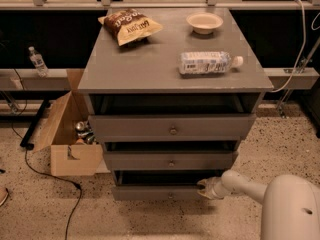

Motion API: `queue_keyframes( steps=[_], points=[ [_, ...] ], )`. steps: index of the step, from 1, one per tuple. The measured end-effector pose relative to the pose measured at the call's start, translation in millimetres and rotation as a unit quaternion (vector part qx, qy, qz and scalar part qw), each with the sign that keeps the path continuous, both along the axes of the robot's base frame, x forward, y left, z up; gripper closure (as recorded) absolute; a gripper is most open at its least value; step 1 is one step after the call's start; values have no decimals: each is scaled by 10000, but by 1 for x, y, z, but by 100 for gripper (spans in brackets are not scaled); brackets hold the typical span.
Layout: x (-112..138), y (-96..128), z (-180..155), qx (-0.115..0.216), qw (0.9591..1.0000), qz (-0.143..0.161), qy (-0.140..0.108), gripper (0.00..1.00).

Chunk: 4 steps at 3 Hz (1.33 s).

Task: Open bottom drawer

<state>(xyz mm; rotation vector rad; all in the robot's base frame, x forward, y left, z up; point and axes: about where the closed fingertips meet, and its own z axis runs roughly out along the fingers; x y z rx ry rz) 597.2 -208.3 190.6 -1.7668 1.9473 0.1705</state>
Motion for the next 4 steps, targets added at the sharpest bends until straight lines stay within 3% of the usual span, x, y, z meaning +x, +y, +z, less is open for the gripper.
queue_keyframes(
  steps=[3, 4],
  points=[
    [0, 0, 0, 0, 10000, 0, 1, 4],
    [0, 0, 0, 0, 10000, 0, 1, 0]
  ],
)
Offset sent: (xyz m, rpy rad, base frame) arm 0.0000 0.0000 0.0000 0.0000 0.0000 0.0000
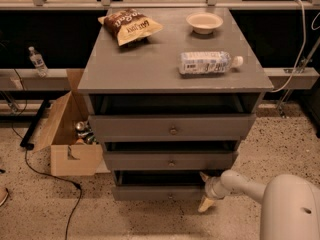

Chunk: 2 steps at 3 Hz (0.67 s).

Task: Open bottom drawer

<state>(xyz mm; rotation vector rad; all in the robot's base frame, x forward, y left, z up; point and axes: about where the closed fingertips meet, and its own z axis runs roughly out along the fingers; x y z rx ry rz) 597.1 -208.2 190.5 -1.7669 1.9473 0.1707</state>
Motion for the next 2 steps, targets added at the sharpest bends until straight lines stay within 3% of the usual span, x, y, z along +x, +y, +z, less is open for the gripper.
queue_keyframes(
  steps=[1, 2],
  points=[
    [-8, 12, -10, 40, 9993, 302, 236, 0],
    [-19, 31, -22, 103, 9946, 821, 619, 4]
  ],
)
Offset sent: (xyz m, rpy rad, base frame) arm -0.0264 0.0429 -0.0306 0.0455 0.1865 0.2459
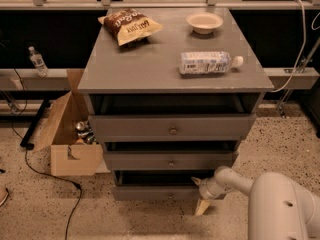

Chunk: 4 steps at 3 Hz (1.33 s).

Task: Open bottom drawer

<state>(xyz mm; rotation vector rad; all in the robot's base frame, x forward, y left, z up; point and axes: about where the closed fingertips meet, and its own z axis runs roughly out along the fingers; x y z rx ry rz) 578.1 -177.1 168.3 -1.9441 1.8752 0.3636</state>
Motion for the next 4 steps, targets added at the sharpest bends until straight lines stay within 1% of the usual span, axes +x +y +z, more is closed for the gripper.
queue_keyframes(
  steps=[1, 2, 3, 4],
  points=[
    [-6, 7, -1, -59, 9997, 190, 119, 27],
    [-15, 6, 6, -151, 9994, 275, 134, 50],
    [-30, 2, 12, -185, 9992, 310, 171, 73],
    [-58, -1, 15, -133, 9989, 338, 304, 96]
  ],
)
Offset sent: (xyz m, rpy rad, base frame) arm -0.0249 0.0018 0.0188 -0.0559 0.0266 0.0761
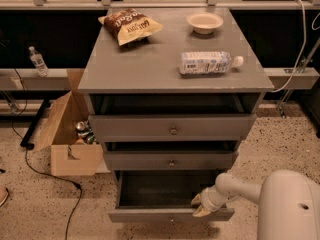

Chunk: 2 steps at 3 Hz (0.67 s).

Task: Open bottom drawer

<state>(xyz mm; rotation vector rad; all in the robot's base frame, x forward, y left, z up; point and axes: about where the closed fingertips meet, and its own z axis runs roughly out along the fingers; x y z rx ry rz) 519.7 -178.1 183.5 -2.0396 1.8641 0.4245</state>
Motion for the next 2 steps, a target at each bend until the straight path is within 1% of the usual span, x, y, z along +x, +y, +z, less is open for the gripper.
queue_keyframes(
  steps=[1, 2],
  points=[
    [-40, -4, -3, 271, 9993, -76, 259, 100],
    [-65, -6, -5, 461, 9979, -209, 402, 100]
  ],
)
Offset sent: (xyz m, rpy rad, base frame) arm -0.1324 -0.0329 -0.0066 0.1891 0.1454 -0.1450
